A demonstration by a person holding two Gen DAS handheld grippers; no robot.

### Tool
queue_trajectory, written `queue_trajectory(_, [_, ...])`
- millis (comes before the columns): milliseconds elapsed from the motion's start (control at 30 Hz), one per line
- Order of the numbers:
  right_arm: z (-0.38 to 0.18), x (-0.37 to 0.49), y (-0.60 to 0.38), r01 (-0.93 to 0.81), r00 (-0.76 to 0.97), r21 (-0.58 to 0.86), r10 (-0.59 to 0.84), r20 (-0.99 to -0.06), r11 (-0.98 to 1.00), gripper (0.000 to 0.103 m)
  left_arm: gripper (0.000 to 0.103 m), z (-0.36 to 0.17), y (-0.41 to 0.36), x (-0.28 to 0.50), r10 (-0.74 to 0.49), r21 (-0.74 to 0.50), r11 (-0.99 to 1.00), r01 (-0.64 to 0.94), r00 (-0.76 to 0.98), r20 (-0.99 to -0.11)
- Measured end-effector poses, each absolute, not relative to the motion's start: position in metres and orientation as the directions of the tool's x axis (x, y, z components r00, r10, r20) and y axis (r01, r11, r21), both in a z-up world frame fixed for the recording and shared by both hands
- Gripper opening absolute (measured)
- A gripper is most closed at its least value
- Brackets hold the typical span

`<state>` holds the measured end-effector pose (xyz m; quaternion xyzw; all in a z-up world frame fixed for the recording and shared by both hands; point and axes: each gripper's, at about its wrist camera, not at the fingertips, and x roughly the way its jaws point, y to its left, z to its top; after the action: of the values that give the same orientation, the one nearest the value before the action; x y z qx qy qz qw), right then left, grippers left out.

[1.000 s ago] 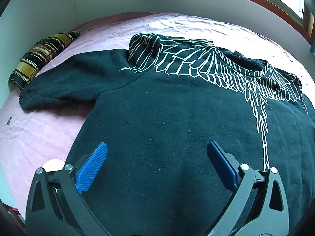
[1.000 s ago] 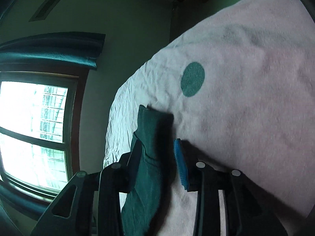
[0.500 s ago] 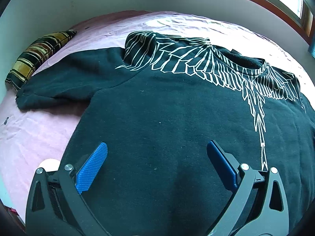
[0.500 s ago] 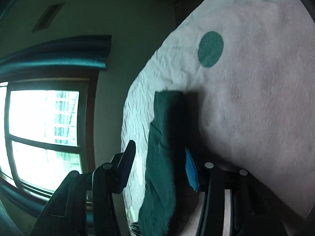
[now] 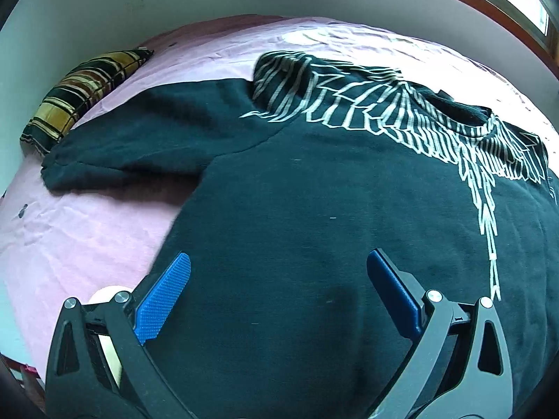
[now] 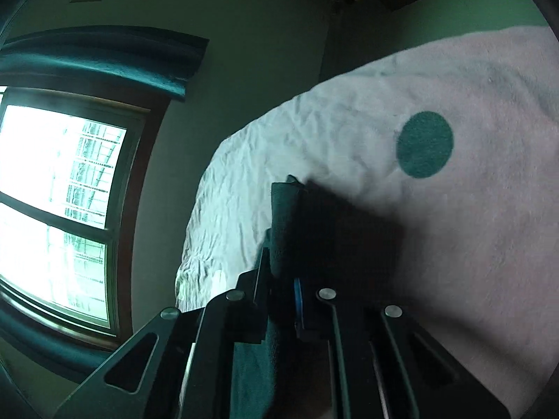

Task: Fold small clothes
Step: 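Lift the sleeve with the right gripper and lay it across the sweatshirt body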

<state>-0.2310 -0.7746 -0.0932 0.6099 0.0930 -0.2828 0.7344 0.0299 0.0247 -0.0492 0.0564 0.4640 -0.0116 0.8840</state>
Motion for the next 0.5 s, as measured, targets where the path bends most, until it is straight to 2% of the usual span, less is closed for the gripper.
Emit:
queue_trajectory(167, [-0.012, -0.179, -0.718, 0.444, 0.891, 0.836, -0.253, -0.376, 0.322, 0.009, 0.101, -0.045, 0.043, 0.029, 0.052, 0.105, 0.993, 0.058, 0.581, -0.812])
queue_trajectory(300, [0.06, -0.121, -0.633, 0.321, 0.946, 0.766, -0.155, -0.284, 0.557, 0.009, 0.101, -0.042, 0.055, 0.027, 0.038, 0.081, 0.996, 0.047, 0.587, -0.809])
queue_trajectory(433, [0.093, -0.072, -0.534, 0.184, 0.967, 0.665, -0.012, -0.254, 0.724, 0.009, 0.101, -0.039, 0.065, 0.023, 0.024, 0.061, 0.997, 0.043, 0.595, -0.804])
queue_trajectory(500, [0.099, -0.05, -0.478, 0.115, 0.959, 0.595, 0.067, -0.275, 0.795, 0.009, 0.101, -0.038, 0.071, 0.02, 0.017, 0.049, 0.998, 0.037, 0.602, -0.799])
